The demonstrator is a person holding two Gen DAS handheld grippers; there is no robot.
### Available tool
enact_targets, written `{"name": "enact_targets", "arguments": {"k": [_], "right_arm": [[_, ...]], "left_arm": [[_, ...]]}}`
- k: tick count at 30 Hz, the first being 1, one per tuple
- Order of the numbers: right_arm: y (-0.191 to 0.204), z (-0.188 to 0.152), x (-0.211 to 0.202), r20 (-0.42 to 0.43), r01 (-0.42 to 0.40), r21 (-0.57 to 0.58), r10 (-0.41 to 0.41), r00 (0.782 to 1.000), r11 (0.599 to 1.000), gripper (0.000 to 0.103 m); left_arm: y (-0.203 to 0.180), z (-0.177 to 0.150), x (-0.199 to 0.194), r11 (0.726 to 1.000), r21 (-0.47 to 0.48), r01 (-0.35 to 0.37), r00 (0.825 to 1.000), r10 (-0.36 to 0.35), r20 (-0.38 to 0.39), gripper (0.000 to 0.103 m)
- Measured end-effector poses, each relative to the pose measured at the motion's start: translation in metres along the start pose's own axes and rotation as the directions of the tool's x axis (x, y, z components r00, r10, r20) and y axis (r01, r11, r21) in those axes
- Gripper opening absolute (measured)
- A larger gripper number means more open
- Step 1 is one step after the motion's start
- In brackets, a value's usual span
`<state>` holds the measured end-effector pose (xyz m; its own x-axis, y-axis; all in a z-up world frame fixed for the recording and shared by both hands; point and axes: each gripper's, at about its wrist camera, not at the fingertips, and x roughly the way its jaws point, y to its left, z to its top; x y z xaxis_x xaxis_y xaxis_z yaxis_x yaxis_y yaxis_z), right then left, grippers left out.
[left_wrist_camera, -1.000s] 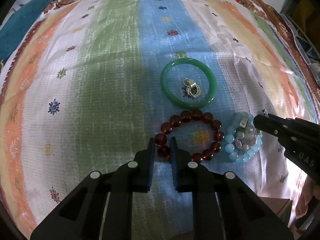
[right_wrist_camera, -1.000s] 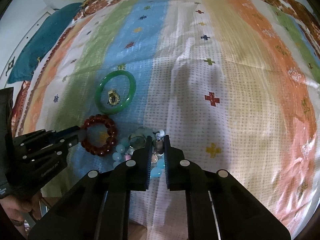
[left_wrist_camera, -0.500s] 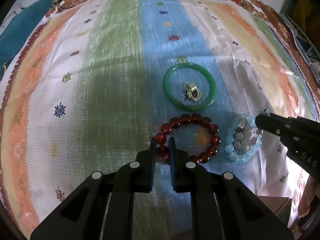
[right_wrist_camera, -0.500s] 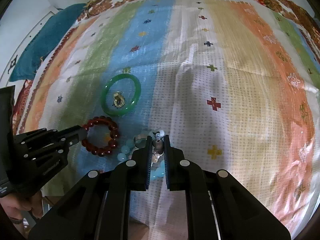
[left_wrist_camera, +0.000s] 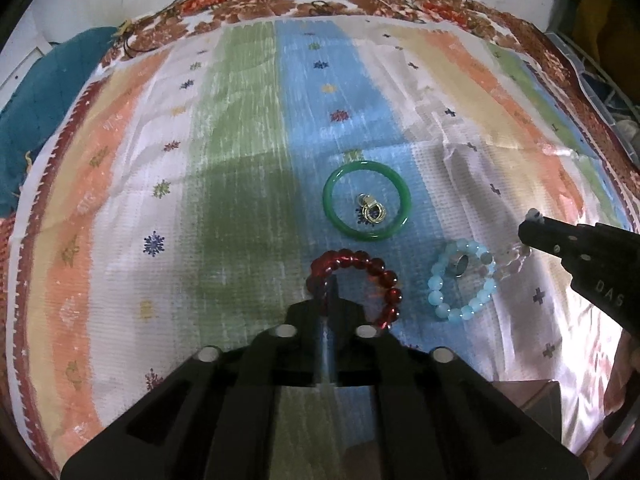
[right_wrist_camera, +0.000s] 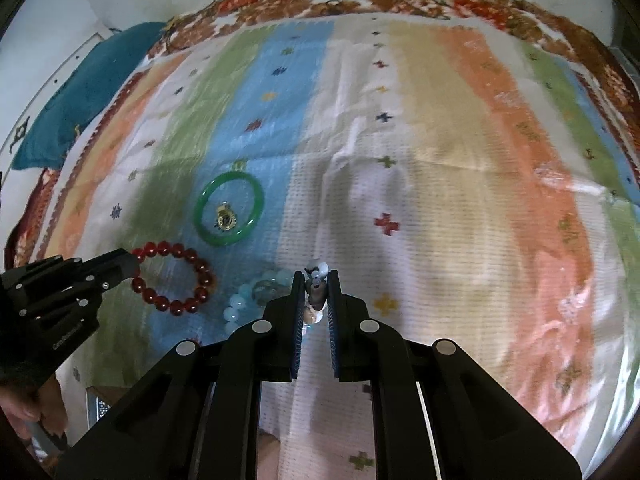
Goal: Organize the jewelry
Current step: 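Lift the red bead bracelet with the left tool while the right tool pulls the shell strand free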
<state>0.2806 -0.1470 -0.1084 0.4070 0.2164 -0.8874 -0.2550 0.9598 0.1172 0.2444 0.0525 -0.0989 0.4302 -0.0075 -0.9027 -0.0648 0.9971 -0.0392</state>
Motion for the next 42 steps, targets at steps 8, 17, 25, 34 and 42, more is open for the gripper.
{"name": "enact_targets", "arguments": {"k": [8, 17, 25, 34, 42], "right_arm": [[0.003, -0.007, -0.017, 0.014, -0.017, 0.011, 0.016, 1.000, 1.000, 0.012], [0.008, -0.010, -0.024, 0.016, -0.033, 0.005, 0.033, 0.999, 0.999, 0.012], [0.011, -0.009, -0.021, 0.010, -0.038, -0.013, 0.039, 0.999, 0.999, 0.012], [0.008, -0.008, -0.014, 0.002, -0.040, -0.028, 0.040, 0.999, 0.999, 0.012], [0.010, -0.008, -0.009, -0.011, -0.041, -0.043, 0.041, 0.999, 0.998, 0.012]], "left_arm": [[-0.007, -0.002, -0.019, 1.000, 0.001, 0.000, 1.000, 0.000, 0.030, 0.000], [0.002, -0.007, -0.010, 0.999, -0.044, 0.005, 1.000, -0.006, -0.012, 0.000], [0.008, -0.010, 0.011, 0.998, -0.058, -0.009, 0.998, 0.006, -0.064, 0.008], [0.011, -0.004, 0.033, 0.999, -0.042, -0.034, 0.995, 0.029, -0.098, 0.030], [0.016, -0.005, 0.047, 0.998, -0.049, -0.027, 0.993, 0.021, -0.120, 0.032]]}}
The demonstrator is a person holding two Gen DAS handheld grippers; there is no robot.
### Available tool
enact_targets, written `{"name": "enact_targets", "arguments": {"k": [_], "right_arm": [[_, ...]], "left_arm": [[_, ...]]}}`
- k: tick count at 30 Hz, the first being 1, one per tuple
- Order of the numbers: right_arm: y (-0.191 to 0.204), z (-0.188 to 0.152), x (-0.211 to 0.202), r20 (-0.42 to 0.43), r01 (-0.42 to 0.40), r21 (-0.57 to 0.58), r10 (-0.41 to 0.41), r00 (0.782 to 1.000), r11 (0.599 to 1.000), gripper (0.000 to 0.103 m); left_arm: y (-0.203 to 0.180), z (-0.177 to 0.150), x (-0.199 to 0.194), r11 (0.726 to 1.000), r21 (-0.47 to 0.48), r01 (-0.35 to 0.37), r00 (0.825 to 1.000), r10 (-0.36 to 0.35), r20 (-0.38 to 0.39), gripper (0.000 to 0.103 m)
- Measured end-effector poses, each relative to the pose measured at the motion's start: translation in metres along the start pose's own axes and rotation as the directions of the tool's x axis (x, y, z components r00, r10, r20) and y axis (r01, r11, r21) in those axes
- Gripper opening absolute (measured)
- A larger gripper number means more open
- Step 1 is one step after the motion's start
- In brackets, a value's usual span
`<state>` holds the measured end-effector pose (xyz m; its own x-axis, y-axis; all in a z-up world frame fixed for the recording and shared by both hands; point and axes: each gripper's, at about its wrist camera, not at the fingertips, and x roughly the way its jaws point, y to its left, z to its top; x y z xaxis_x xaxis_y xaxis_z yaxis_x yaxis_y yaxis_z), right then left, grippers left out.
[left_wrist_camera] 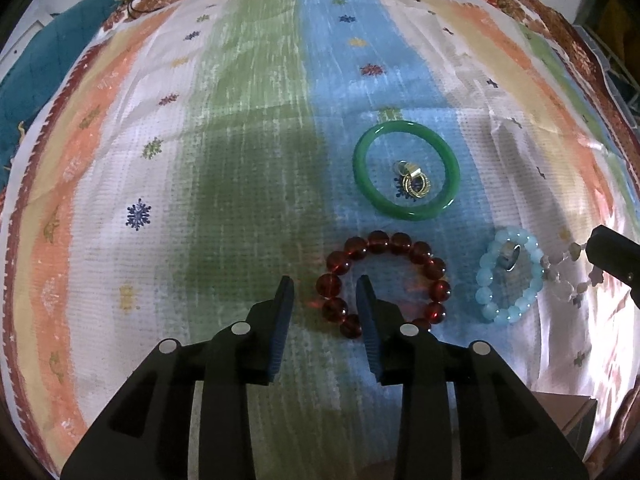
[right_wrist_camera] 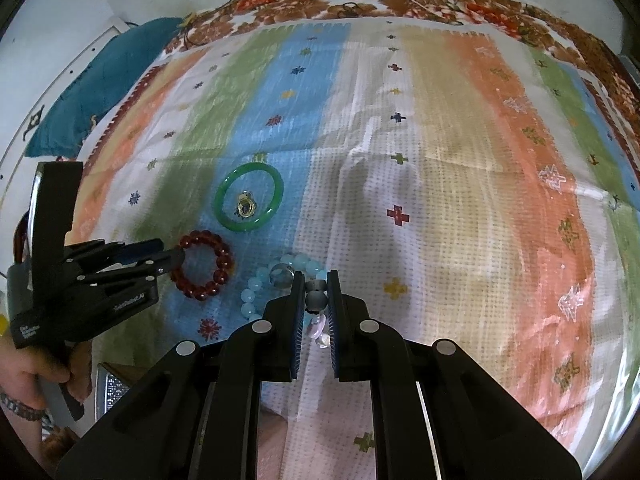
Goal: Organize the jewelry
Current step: 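Lift the red bead bracelet with the left tool while the right tool pulls the shell strand free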
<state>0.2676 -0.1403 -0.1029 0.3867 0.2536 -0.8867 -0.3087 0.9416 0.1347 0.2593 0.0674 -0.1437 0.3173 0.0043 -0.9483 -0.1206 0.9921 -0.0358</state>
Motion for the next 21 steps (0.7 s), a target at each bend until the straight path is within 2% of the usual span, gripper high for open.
{"name": "enact_targets", "arguments": {"k": [6, 13, 15, 16, 21], "right_arm": [[0.002, 0.000, 0.003, -0.006, -0.004, -0.010, 0.004, 1.000, 1.000, 0.012], [0.001, -0.001, 0.004, -0.013, -0.003, -0.013, 0.003, 1.000, 1.000, 0.012], [0.001, -0.001, 0.005, -0.016, -0.001, -0.011, 0.001, 1.000, 1.000, 0.012], [0.000, -0.001, 0.007, -0.020, -0.001, -0.010, 0.000, 1.000, 1.000, 0.012], [0.002, -0.003, 0.010, -0.033, -0.002, -0.019, 0.002, 0.999, 1.000, 0.012]], "left_arm": [[0.000, 0.000, 0.008, 1.000, 0.005, -0.002, 1.000, 0.002, -0.008, 0.033], [-0.010, 0.005, 0.016, 0.998, 0.041, -0.036, 0.999, 0.036, -0.007, 0.031], [-0.011, 0.007, 0.016, 0.998, 0.041, -0.043, 0.999, 0.043, -0.005, 0.024], [-0.011, 0.007, 0.016, 0.998, 0.039, -0.046, 0.999, 0.046, -0.006, 0.016], [-0.009, 0.008, 0.014, 0.999, 0.022, -0.037, 0.999, 0.037, -0.005, 0.014]]}}
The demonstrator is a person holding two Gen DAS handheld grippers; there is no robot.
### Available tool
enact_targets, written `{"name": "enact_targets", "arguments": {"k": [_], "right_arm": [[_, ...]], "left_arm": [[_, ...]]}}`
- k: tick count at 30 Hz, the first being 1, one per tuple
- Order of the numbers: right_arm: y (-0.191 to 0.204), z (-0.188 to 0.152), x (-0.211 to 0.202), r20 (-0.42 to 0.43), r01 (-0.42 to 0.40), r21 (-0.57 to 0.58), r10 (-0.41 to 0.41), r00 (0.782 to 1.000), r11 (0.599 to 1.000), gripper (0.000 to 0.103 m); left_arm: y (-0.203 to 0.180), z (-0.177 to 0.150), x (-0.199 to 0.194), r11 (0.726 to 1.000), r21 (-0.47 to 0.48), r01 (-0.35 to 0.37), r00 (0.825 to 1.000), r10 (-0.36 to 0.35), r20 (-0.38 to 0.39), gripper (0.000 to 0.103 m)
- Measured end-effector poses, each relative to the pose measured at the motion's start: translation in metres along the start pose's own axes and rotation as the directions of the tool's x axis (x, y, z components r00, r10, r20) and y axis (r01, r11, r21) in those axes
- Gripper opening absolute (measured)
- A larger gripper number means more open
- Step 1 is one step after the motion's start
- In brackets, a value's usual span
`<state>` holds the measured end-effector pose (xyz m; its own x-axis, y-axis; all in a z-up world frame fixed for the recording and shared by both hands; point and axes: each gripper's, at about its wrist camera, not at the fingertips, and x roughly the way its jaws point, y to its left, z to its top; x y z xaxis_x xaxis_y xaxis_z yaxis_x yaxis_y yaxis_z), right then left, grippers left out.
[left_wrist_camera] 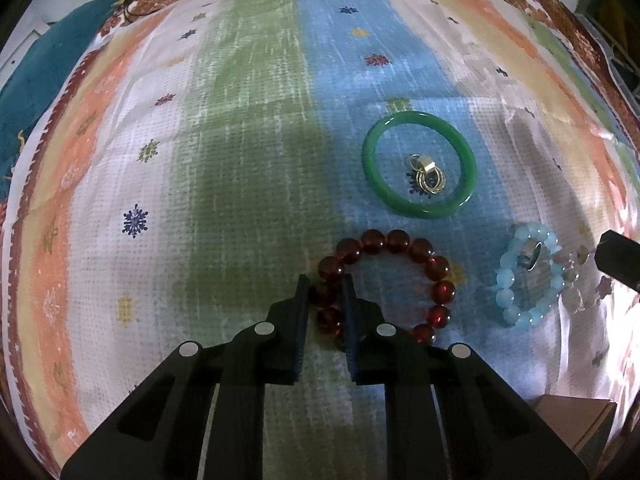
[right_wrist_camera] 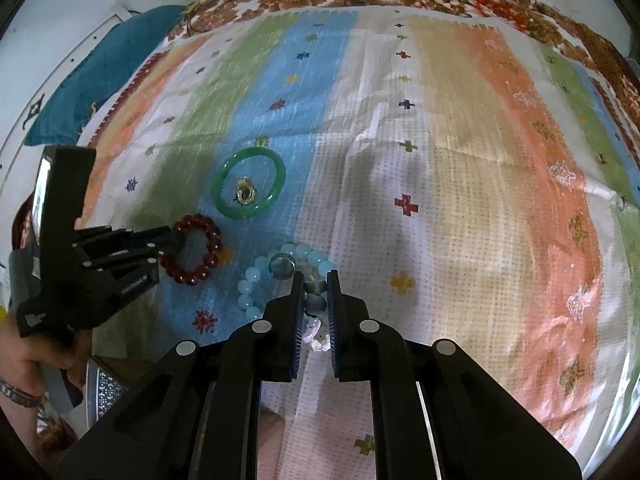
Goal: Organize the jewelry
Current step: 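Lift the red bead bracelet with the left tool while the right tool pulls the shell strand free, then carry both held bracelets over the silver tin box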
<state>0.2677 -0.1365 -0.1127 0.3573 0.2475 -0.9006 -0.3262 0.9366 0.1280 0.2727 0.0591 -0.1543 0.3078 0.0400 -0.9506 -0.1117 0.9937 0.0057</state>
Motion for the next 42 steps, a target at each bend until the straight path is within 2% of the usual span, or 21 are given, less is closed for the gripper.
{"name": "enact_targets", "arguments": {"k": [12, 21, 29, 37, 42], "right_arm": [[0.011, -0.003, -0.021, 0.035, 0.008, -0.030, -0.007, 0.999, 1.000, 0.012], [0.021, -0.006, -0.037, 0.059, -0.001, -0.040, 0.003, 0.998, 0.999, 0.012], [0.029, -0.006, -0.054, 0.092, -0.010, -0.038, 0.013, 0.996, 0.999, 0.012], [0.038, -0.010, -0.065, 0.112, -0.006, -0.045, 0.011, 0.994, 0.999, 0.012], [0.043, -0.014, -0.073, 0.129, 0.007, -0.056, 0.000, 0.992, 0.998, 0.012]], "left_arm": [[0.002, -0.008, -0.049, 0.999, 0.024, 0.025, 0.996, -0.027, 0.081, 0.013], [0.000, -0.010, -0.087, 0.999, 0.001, 0.038, 0.983, -0.038, 0.179, 0.013], [0.001, -0.020, -0.102, 0.999, 0.001, 0.050, 0.980, -0.050, 0.191, 0.013], [-0.003, -0.031, -0.121, 0.999, 0.021, 0.041, 0.972, -0.045, 0.230, 0.013], [-0.003, -0.039, -0.136, 0.998, 0.014, 0.063, 0.964, -0.064, 0.257, 0.013]]}}
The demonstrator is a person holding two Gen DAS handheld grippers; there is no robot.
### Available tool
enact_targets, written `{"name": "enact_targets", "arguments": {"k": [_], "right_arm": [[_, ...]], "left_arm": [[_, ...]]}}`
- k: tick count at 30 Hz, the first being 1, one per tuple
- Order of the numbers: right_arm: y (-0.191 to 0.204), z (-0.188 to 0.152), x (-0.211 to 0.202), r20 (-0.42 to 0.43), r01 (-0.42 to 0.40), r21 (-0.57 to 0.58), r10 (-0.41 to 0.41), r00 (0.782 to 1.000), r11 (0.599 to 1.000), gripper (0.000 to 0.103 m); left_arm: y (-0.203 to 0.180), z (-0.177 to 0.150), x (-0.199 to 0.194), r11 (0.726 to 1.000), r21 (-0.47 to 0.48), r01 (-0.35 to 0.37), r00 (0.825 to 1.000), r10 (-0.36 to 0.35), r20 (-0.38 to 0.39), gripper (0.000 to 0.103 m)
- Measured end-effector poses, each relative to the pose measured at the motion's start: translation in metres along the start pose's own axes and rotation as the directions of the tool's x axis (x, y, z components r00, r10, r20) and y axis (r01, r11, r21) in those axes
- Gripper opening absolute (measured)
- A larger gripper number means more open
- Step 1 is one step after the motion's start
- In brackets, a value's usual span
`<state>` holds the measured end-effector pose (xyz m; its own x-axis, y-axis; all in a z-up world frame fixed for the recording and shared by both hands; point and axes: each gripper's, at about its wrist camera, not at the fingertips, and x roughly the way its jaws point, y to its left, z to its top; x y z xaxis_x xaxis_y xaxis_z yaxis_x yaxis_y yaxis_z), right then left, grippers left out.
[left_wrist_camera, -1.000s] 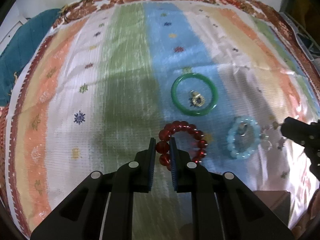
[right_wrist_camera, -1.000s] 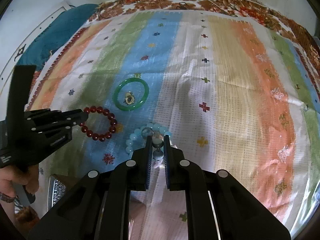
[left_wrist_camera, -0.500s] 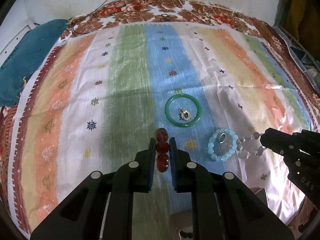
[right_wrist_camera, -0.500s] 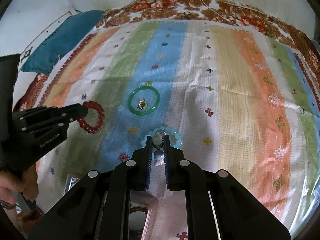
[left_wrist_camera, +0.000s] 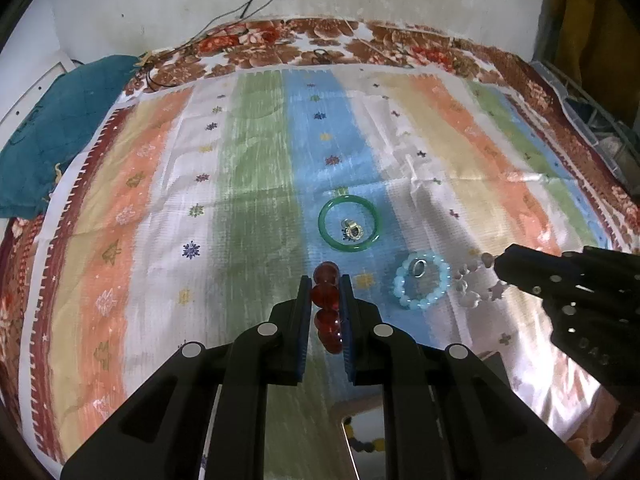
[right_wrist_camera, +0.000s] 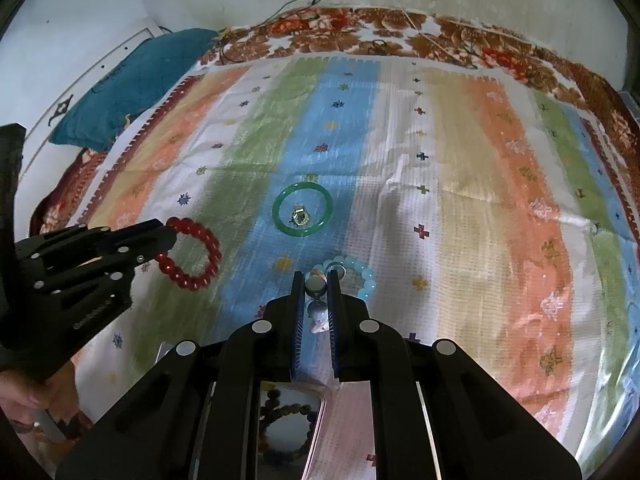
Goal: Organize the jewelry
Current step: 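Carry both held bracelets over the silver tin box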
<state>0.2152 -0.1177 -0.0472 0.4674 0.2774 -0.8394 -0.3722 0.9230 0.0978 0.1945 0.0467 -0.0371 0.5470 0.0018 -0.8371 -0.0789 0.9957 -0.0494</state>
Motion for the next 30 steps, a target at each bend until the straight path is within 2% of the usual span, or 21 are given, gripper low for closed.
{"name": "enact_targets", "arguments": {"k": [6, 19, 24, 30], "right_arm": [[0.005, -0.004, -0.014, 0.028, -0.014, 0.001, 0.014, 1.000, 1.000, 0.012], [0.020, -0.013, -0.050, 0.099, -0.028, -0.018, 0.030, 0.995, 0.999, 0.012], [0.025, -0.020, -0.058, 0.107, -0.036, -0.028, 0.039, 0.994, 0.999, 0.012], [0.028, -0.028, -0.063, 0.104, -0.024, -0.037, 0.028, 0.994, 0.999, 0.012]], "left_arm": [[-0.006, -0.007, -0.019, 1.000, 0.001, -0.005, 1.000, 0.005, 0.031, 0.013], [-0.024, -0.020, -0.058, 0.999, 0.008, 0.043, 0.994, -0.044, 0.098, 0.013], [-0.030, -0.028, -0.066, 0.999, 0.030, 0.013, 0.994, -0.016, 0.108, 0.013], [-0.037, -0.038, -0.072, 0.999, 0.037, 0.037, 0.993, -0.041, 0.108, 0.013]]}}
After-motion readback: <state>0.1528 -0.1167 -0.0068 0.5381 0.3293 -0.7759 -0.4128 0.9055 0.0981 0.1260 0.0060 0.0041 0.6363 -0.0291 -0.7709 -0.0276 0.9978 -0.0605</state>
